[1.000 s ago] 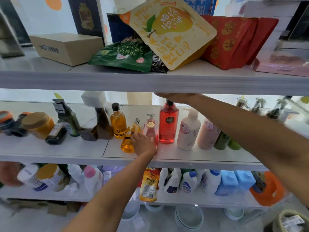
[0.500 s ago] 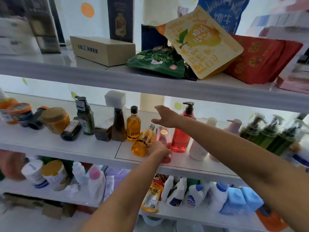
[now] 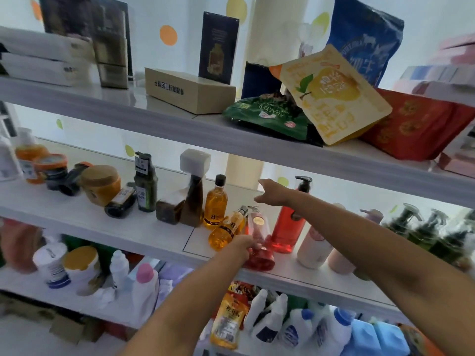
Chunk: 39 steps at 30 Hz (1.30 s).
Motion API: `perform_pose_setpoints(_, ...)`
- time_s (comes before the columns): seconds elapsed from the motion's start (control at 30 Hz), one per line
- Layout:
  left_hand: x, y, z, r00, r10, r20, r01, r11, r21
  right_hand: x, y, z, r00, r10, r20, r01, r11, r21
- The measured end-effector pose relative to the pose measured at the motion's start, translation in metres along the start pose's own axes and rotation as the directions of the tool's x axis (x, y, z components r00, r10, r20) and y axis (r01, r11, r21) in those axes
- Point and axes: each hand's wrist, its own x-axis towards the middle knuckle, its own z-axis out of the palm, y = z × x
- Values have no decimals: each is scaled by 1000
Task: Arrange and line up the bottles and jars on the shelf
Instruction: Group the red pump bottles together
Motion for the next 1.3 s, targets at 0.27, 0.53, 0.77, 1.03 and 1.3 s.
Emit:
perform_pose_setpoints(0.27,4,-19,-6,980,197,-15,-197,969,-146,6,12,-4,996,-29,-87,21,995,-96)
perform_pose_setpoints(0.53,6,-26,-11,914,405,19,-396,902,-171,9,18,-16,993,-31,-110,22,996,-89)
perform_pose_setpoints(0.77,8,-25,-15,880,468,80,-461,883,-88,9,13,-24,997,-2,-83,5,999,38)
perform_pose_setpoints(1.03,15,-28,-15,822,568,36,-563,804,191,10,3,-37,984,17,-177,-13,1000,24)
perform_pose_setpoints(1.3,26,-26,-2,686,727,-39,-529,535,659,-1,4,-28,949,-7,-316,16,1000,26)
